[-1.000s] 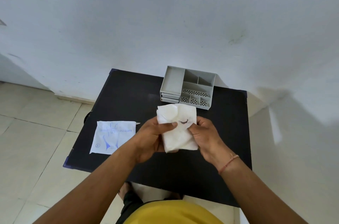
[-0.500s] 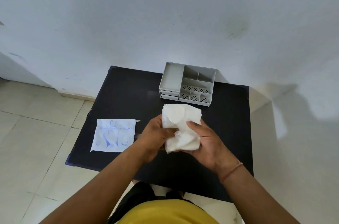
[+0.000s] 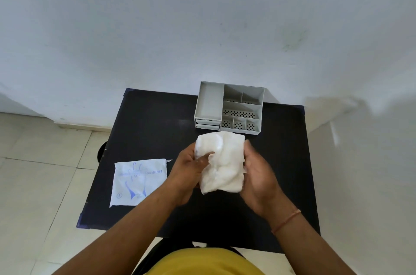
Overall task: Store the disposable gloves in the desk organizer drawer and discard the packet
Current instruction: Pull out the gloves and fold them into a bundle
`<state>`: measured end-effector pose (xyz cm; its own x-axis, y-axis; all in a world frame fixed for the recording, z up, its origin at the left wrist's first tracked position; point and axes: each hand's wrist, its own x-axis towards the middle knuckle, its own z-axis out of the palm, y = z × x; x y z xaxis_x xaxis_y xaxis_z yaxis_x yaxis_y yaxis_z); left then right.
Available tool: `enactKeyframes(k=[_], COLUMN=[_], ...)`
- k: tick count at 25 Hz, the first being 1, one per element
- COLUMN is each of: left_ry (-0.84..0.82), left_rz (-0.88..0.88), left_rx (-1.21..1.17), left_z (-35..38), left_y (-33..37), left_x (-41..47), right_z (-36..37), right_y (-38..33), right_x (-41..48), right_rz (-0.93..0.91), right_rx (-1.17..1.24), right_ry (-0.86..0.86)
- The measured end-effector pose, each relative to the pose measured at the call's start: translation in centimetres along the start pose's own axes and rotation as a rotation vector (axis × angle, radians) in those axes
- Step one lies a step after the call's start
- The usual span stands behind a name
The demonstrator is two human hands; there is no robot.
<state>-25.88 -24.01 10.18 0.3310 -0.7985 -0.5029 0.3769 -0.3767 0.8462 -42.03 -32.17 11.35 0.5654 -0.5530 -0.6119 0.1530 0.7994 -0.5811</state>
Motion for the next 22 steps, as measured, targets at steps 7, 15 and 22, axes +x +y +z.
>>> enactKeyframes(k=[7, 15, 22], left_ry=[-0.098, 0.002, -0.285], left_rz=[-0.142, -0.07, -0.111], left_rx=[-0.12, 0.302, 0.309], left_z=[-3.3, -6.2, -7.8], left_y=[-0.3, -0.7, 0.7], left_x=[2.3, 3.9, 5.1], right_z=[1.4, 6.3, 5.3], right_y=[2.8, 6.6, 8.1], right_x=[3.5, 5.4, 6.2], right_rz=[0.208, -0.109, -0.19], right_rx=[0.481, -0.254, -0.328], right_ry=[0.078, 0.224, 0.437])
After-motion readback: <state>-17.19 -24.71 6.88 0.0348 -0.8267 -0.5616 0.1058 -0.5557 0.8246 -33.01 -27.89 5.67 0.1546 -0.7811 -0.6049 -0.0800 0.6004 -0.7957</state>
